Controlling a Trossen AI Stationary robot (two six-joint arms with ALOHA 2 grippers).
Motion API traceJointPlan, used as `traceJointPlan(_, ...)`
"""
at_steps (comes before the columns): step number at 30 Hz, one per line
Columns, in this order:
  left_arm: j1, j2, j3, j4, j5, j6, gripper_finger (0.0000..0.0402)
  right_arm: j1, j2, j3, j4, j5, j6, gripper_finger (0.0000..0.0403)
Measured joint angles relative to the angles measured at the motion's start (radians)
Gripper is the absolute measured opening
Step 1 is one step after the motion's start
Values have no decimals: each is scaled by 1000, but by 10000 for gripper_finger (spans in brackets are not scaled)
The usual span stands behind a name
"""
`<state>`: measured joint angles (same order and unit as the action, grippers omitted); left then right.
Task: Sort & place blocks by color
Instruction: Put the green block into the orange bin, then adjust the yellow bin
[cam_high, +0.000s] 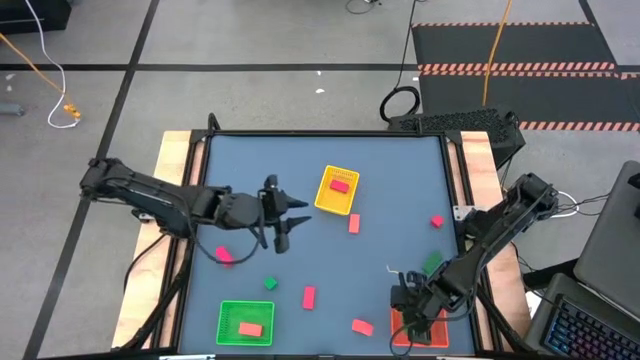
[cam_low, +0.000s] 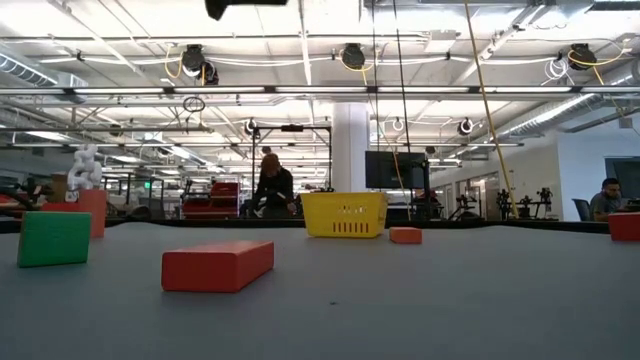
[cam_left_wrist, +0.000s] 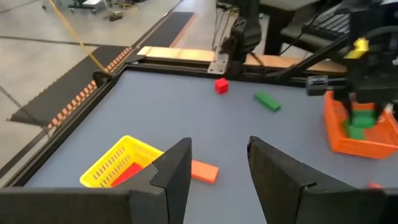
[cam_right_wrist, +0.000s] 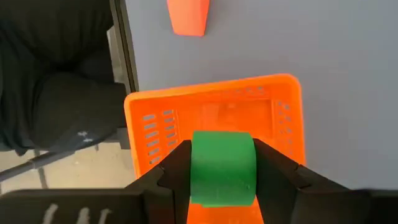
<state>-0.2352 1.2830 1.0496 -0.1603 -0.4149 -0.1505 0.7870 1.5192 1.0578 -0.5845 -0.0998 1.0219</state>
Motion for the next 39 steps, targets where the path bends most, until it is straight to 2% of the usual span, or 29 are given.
traceJointPlan(4, 30, 41, 0, 21, 0, -27, 159, 10, 0, -50, 32, -36, 40, 122)
traceJointPlan(8, 66, 78, 0, 27, 70, -54, 159, 12, -1, -83, 35, -35, 66, 122)
traceJointPlan(10, 77, 88, 0, 33, 97, -62, 159, 11, -1, -92, 32, -32, 65, 154)
traceJointPlan(14, 84, 106, 0, 58, 105, -68, 159, -3, -8, -94, 18, -32, 51, 281)
traceJointPlan(17, 85, 105, 0, 62, 107, -73, 159, -22, -40, -94, 17, -32, 50, 341)
traceJointPlan(20, 85, 105, 0, 62, 107, -81, 159, -35, -93, -94, 18, -32, 64, 358)
traceJointPlan(24, 84, 105, 0, 62, 106, -80, 159, -39, -178, -94, 46, -20, 68, 350)
traceJointPlan(27, 94, 118, 1, 70, 106, -81, 159, -56, -248, -94, 57, 56, 14, 339)
traceJointPlan(31, 117, 161, 0, 107, 103, -89, 159, -142, -313, -94, 54, 226, -181, 338)
traceJointPlan(36, 165, 244, 3, 181, 179, -102, 159, -348, -335, -94, 91, 457, -480, 338)
traceJointPlan(39, 197, 266, 4, 178, 189, -122, 159, -502, -334, -94, 155, 527, -629, 338)
